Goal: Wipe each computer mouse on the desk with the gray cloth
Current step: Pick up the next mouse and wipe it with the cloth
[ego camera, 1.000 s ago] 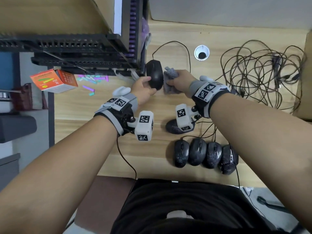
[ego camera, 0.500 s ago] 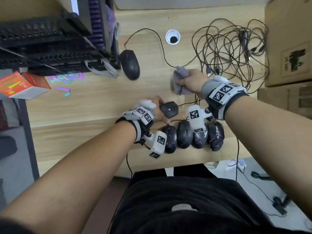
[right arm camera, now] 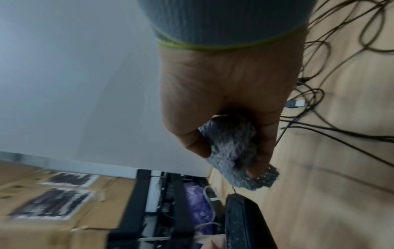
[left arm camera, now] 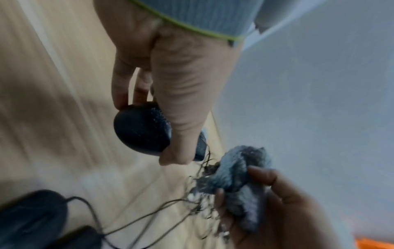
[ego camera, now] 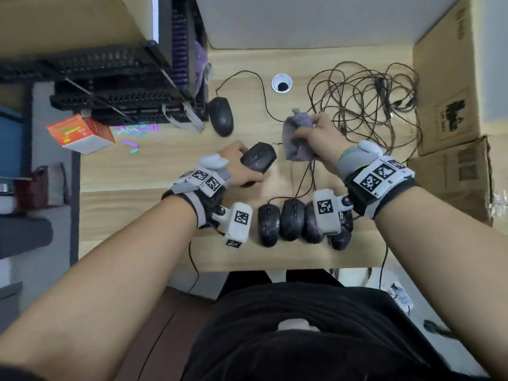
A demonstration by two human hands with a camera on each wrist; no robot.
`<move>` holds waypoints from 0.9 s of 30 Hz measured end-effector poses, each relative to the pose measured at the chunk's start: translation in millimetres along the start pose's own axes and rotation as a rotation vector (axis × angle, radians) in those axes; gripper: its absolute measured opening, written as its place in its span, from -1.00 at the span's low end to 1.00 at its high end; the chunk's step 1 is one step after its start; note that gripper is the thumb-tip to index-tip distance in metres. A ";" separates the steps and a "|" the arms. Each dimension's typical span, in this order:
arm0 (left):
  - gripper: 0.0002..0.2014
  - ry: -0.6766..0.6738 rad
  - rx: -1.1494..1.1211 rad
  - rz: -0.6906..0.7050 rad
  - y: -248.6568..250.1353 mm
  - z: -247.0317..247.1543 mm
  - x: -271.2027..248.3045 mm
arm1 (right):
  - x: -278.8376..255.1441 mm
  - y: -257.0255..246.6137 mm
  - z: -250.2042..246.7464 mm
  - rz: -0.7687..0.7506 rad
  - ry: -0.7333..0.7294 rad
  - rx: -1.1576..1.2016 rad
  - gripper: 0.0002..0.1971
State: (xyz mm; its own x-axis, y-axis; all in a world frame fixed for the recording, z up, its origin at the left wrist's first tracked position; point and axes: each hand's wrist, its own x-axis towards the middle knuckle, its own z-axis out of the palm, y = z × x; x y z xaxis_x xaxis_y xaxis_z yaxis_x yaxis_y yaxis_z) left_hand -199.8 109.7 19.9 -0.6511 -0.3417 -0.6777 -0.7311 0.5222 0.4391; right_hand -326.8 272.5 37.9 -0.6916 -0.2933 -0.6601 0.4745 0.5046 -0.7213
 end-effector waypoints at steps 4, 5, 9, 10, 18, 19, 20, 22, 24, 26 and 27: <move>-0.31 0.104 -0.296 -0.052 18.4 -23.2 -43.3 | -37.7 -37.8 -4.5 -0.131 -0.255 0.167 -0.95; -0.31 0.094 -0.393 -0.069 22.3 -26.0 -49.1 | -45.1 -44.9 -4.6 -0.152 -0.327 0.190 -0.92; -0.47 -0.014 -0.772 -0.125 48.2 -33.0 -80.2 | -59.3 -58.0 -7.5 -0.174 -0.361 0.166 -0.70; -0.55 -0.044 -0.839 -0.114 55.2 -35.2 -87.3 | -62.5 -61.9 -10.4 -0.220 -0.348 0.127 -0.79; -0.17 -0.222 -1.341 -0.154 77.9 -49.2 -96.7 | -65.3 -67.9 -12.7 -0.554 -0.292 -0.275 -0.83; -0.14 -0.238 -1.350 -0.163 78.7 -51.5 -97.0 | -66.7 -68.2 -10.5 -0.588 -0.274 -0.310 -0.82; -0.14 -0.246 -1.353 -0.175 78.7 -52.9 -97.3 | -66.4 -68.1 -8.5 -0.612 -0.244 -0.335 -0.80; -0.18 -0.252 -1.347 -0.160 79.7 -56.3 -99.5 | -65.5 -69.5 -5.4 -0.620 -0.141 -0.347 -0.80; -0.21 -0.234 -1.361 -0.120 80.2 -61.4 -99.3 | -68.8 -70.4 3.0 -0.636 -0.040 -0.318 -0.78; -0.19 -0.211 -1.417 -0.089 81.5 -67.2 -98.7 | -78.6 -72.0 12.9 -0.716 -0.063 -0.284 -0.75; -0.19 -0.212 -1.440 -0.065 82.2 -70.8 -99.8 | -85.3 -73.4 17.6 -0.767 -0.111 -0.278 -0.74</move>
State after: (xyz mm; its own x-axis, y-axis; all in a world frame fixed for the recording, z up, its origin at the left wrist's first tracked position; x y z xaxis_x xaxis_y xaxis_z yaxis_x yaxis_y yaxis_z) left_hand -209.4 131.4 165.3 -0.6614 -0.1475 -0.7354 -0.4078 -0.7522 0.5176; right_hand -293.0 246.2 143.5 -0.7036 -0.7098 -0.0329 -0.2702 0.3100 -0.9115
